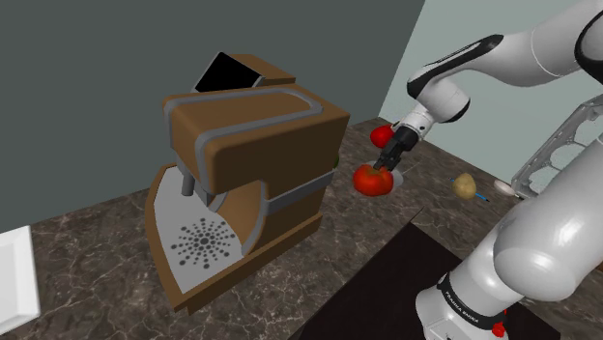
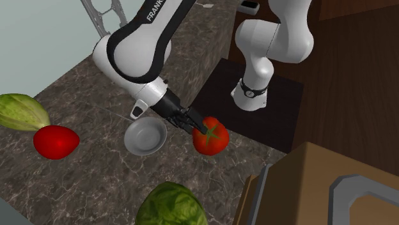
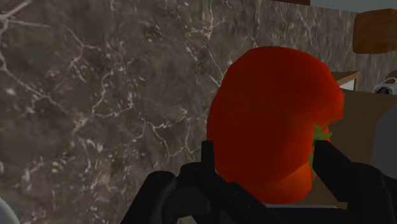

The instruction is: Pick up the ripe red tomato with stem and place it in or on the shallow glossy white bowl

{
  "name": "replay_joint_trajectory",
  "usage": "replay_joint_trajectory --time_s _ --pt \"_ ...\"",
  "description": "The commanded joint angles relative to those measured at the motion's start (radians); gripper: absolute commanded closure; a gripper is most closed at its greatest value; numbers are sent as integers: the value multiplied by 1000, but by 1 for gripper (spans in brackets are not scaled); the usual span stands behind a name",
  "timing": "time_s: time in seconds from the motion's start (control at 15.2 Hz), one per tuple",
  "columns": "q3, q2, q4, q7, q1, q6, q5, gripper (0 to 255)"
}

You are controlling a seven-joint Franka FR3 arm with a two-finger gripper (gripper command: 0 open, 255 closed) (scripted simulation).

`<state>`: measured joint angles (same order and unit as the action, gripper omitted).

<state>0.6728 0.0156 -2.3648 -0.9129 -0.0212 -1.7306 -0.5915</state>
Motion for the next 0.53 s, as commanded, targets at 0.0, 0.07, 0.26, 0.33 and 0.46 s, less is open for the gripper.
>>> replay_joint_trajectory --time_s 0.0,0.07,0.26,0.33,0.46 --pt "12 -31 40 -15 11 31 0 255" --pt "23 -66 79 -35 22 58 -4 255" --pt "47 -176 202 -93 66 141 -20 255" --pt "52 -213 244 -111 84 169 -27 255" --pt "57 -289 334 -145 125 226 -42 255"
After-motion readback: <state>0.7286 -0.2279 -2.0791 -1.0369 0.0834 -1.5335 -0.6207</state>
